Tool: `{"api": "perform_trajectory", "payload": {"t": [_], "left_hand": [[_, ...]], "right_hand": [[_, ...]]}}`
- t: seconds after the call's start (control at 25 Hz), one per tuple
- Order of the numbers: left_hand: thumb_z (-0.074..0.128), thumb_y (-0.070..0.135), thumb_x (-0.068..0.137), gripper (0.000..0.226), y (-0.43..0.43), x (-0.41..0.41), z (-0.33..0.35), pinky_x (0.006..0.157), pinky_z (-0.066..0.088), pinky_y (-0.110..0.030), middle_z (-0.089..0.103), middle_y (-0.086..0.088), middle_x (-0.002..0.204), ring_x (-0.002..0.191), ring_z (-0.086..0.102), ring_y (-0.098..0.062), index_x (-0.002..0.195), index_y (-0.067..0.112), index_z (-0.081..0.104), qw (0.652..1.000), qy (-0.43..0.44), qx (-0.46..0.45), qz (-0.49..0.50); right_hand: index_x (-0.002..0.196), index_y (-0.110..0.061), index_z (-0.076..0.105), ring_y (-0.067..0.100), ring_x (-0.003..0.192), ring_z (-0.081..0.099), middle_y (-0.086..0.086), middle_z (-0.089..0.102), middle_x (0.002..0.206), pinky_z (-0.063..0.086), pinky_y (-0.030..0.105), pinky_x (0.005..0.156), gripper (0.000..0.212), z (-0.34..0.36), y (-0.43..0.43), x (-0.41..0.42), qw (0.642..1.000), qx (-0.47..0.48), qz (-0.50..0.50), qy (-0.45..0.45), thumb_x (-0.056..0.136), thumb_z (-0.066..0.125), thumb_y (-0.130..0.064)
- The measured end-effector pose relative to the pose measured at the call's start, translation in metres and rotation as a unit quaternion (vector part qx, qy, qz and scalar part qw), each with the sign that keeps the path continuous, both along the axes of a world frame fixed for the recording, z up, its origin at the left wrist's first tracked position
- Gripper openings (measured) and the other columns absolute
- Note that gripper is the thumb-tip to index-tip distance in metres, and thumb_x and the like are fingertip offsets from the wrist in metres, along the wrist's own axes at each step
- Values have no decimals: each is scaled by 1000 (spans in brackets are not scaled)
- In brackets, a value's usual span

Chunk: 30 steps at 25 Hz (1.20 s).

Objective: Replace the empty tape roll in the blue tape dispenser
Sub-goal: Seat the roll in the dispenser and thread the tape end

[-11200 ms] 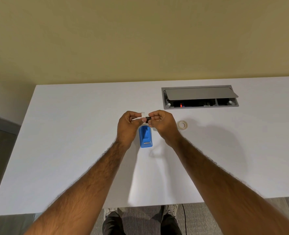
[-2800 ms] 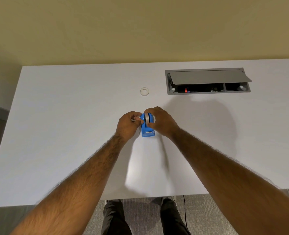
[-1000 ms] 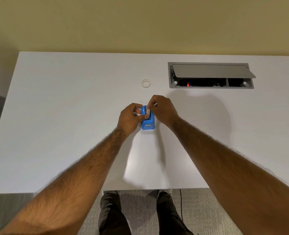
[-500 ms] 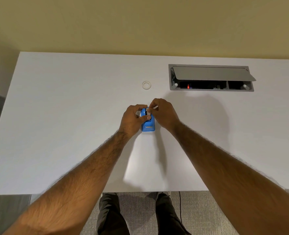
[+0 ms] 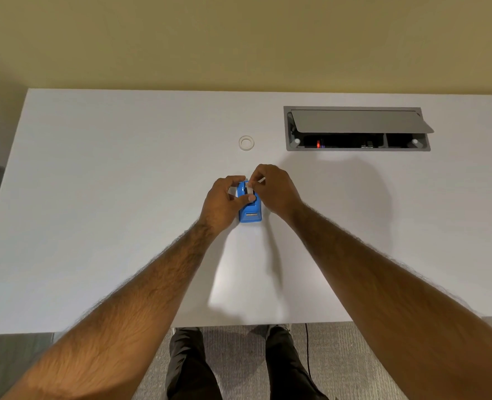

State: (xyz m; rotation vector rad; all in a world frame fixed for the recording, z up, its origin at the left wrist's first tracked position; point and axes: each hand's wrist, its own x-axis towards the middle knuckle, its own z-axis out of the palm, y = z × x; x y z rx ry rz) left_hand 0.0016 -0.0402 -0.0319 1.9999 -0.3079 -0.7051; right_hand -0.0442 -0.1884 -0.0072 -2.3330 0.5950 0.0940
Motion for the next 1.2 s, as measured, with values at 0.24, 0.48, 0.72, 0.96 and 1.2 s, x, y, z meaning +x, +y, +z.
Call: {"api": "perform_trajectory", "payload": {"t": [0.24, 0.48, 0.72, 0.96, 1.2], "left_hand": [[79, 28, 84, 47, -3, -1, -2, 83, 50, -18, 60, 1, 124, 101, 64, -20, 128, 24, 63, 1000, -10, 8, 3], [81, 23, 81, 50, -2, -1, -8, 83, 46, -15, 58, 6, 120, 101, 65, -20, 128, 24, 63, 1000, -25, 16, -4], [83, 30, 80, 53, -1, -1, -7, 85, 49, -21, 58, 5, 120, 97, 64, -19, 128, 26, 62, 999, -28, 12, -16], [80, 31, 82, 45, -2, 2, -12, 77, 42, -9, 58, 9, 117, 98, 63, -15, 125, 29, 64, 999, -36, 19, -18], [80, 33, 81, 42, -2, 3, -17, 84, 44, -16, 64, 6, 118, 95, 59, -4, 120, 36, 66, 998, -53, 27, -31]], "right_hand": [[83, -21, 53, 13, 76, 60, -1, 63, 87, 38, 11, 59, 12, -1, 4, -6, 1000, -5, -16, -6, 93, 57, -24], [82, -18, 55, 15, 75, 59, 1, 66, 85, 51, 25, 68, 13, 4, 4, 2, 999, -33, -12, -4, 94, 56, -23], [87, -16, 59, 16, 78, 61, 2, 66, 89, 47, 22, 66, 10, 5, 5, -2, 1000, -21, -15, 5, 94, 57, -23], [89, -15, 58, 16, 81, 61, 3, 64, 92, 42, 19, 67, 9, 4, 8, -10, 999, -33, -3, -2, 92, 59, -24], [89, -16, 58, 17, 79, 59, 3, 63, 90, 48, 26, 68, 8, 10, 7, -4, 998, -58, 14, -4, 94, 55, -21]]}}
